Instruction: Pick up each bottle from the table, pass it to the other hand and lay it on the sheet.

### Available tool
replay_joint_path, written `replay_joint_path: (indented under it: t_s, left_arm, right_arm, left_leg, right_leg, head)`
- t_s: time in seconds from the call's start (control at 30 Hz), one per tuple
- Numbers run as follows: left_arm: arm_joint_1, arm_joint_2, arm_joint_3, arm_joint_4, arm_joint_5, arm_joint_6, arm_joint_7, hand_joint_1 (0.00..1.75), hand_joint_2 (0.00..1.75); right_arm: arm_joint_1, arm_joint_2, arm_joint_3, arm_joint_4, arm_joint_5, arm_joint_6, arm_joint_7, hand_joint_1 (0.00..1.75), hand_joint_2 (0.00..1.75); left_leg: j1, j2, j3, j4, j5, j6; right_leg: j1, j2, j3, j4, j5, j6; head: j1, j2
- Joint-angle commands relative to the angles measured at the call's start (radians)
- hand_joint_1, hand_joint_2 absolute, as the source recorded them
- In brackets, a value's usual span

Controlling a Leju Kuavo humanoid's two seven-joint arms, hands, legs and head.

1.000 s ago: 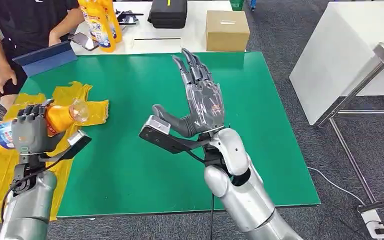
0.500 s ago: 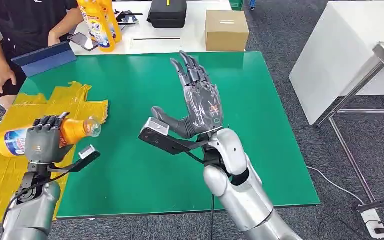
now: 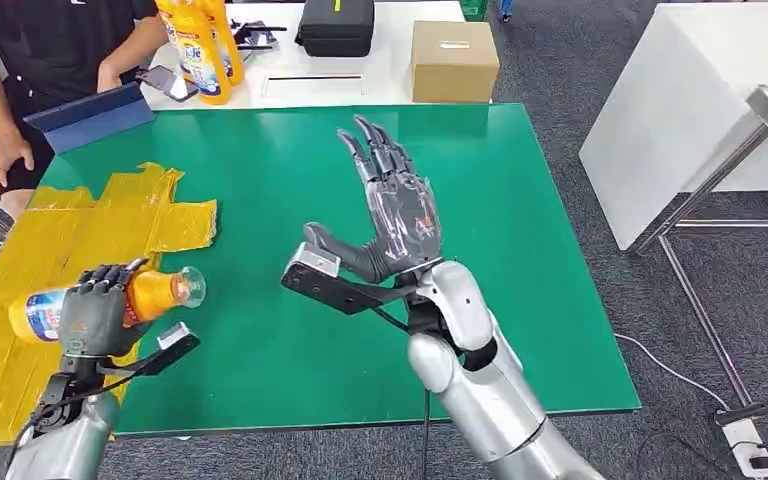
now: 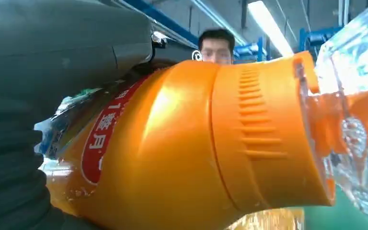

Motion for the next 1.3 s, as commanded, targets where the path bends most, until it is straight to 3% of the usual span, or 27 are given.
replay_joint_path:
  t_s: [0.03, 0.1, 0.13, 0.2, 0.47, 0.63, 0.77, 0.83, 0.93, 1.0, 1.17, 1.3]
  left_arm:
    - [-0.015, -0.019, 0.084, 0.138, -0.011, 0.004, -0.022, 1.75, 1.75]
    - [-0.018, -0.024, 0.095, 0.147, -0.017, 0.004, -0.021, 1.75, 1.75]
    - [-0.023, -0.022, 0.098, 0.171, -0.027, 0.004, -0.013, 0.00, 0.00]
    - [-0.031, -0.014, 0.087, 0.212, -0.047, 0.004, 0.002, 0.00, 0.00]
    - [-0.003, -0.007, 0.090, 0.175, -0.039, 0.004, -0.006, 0.00, 0.00]
    - [0.017, -0.004, 0.092, 0.145, -0.007, 0.004, -0.036, 0.00, 0.00]
    - [0.016, -0.028, 0.102, 0.139, 0.168, 0.004, -0.127, 0.00, 0.00]
    - [0.054, -0.035, 0.082, 0.023, 0.474, -0.124, -0.219, 0.00, 0.00]
    - [0.150, -0.044, 0.058, -0.287, 0.761, -0.311, -0.175, 0.00, 0.00]
    - [0.149, -0.043, 0.046, -0.390, 0.950, -0.477, -0.125, 0.00, 0.00]
    - [0.118, -0.022, 0.019, -0.410, 0.983, -0.500, -0.070, 0.00, 0.00]
    - [0.073, -0.039, -0.032, -0.432, 1.210, -0.669, -0.090, 0.00, 0.00]
  right_arm:
    - [0.005, -0.031, 0.022, 0.038, 0.000, -0.013, 0.004, 0.00, 0.00]
    - [0.002, -0.028, 0.022, 0.044, 0.002, -0.007, 0.004, 0.00, 0.00]
    - [-0.003, -0.026, 0.026, 0.053, 0.001, -0.008, 0.004, 0.00, 0.00]
    - [-0.008, -0.023, 0.028, 0.061, 0.001, -0.005, 0.003, 0.00, 0.00]
    - [-0.022, -0.019, 0.033, 0.083, -0.009, 0.002, -0.002, 0.00, 0.00]
    - [-0.011, -0.015, 0.027, 0.074, -0.012, 0.000, -0.003, 0.00, 0.00]
    - [0.003, -0.020, 0.020, 0.056, -0.011, -0.002, -0.004, 0.00, 0.00]
    - [0.008, -0.025, 0.012, 0.050, -0.010, -0.004, -0.003, 0.00, 0.00]
    - [0.003, -0.026, 0.000, 0.061, -0.027, 0.004, -0.013, 0.00, 0.00]
    - [-0.016, -0.022, -0.005, 0.087, -0.054, 0.018, -0.019, 0.00, 0.00]
    - [-0.046, -0.012, -0.005, 0.127, -0.066, 0.020, -0.022, 0.00, 0.00]
    - [-0.079, 0.014, 0.006, 0.234, -0.118, -0.045, -0.093, 0.00, 0.00]
  left_leg:
    - [0.000, 0.000, 0.006, -0.001, -0.002, -0.001]
    - [-0.001, 0.000, 0.010, -0.001, -0.004, -0.002]
    - [-0.001, -0.001, 0.011, -0.001, -0.004, -0.002]
    - [0.000, 0.000, 0.004, -0.001, -0.001, -0.001]
    - [-0.001, 0.001, 0.005, -0.001, -0.002, -0.002]
    - [0.000, 0.002, 0.008, -0.001, -0.004, -0.002]
    - [0.000, 0.000, 0.007, -0.001, -0.003, -0.002]
    - [0.000, -0.001, 0.004, -0.001, -0.002, -0.002]
    - [0.000, 0.001, 0.006, 0.001, -0.004, -0.002]
    - [0.001, 0.001, 0.005, 0.002, -0.004, -0.002]
    - [0.001, -0.002, 0.003, 0.001, -0.002, -0.002]
    - [0.001, -0.002, 0.005, 0.001, -0.003, -0.003]
  right_leg:
    - [0.000, -0.001, 0.006, -0.002, -0.002, -0.001]
    - [0.000, -0.002, 0.010, -0.001, -0.004, -0.001]
    - [-0.001, -0.002, 0.011, -0.001, -0.004, -0.001]
    - [0.000, -0.001, 0.004, -0.001, -0.001, -0.001]
    - [-0.001, 0.000, 0.004, -0.001, -0.002, -0.001]
    - [0.000, 0.001, 0.008, -0.001, -0.003, -0.001]
    - [0.000, -0.001, 0.008, -0.001, -0.003, -0.001]
    - [0.000, -0.001, 0.004, -0.001, -0.002, -0.001]
    - [0.000, 0.000, 0.007, 0.000, -0.003, -0.001]
    - [0.001, 0.000, 0.005, 0.000, -0.003, -0.001]
    - [0.001, -0.003, 0.003, 0.000, -0.002, -0.001]
    - [0.000, -0.001, 0.005, 0.000, -0.002, -0.001]
  head:
    - [0.000, 0.000]
    - [0.000, 0.000]
    - [0.000, 0.000]
    - [0.000, 0.000]
    - [0.000, 0.000]
    - [0.000, 0.000]
    - [0.000, 0.000]
    - [0.000, 0.000]
    - [0.000, 0.000]
    - [0.000, 0.000]
    - [0.000, 0.000]
    - [0.000, 0.000]
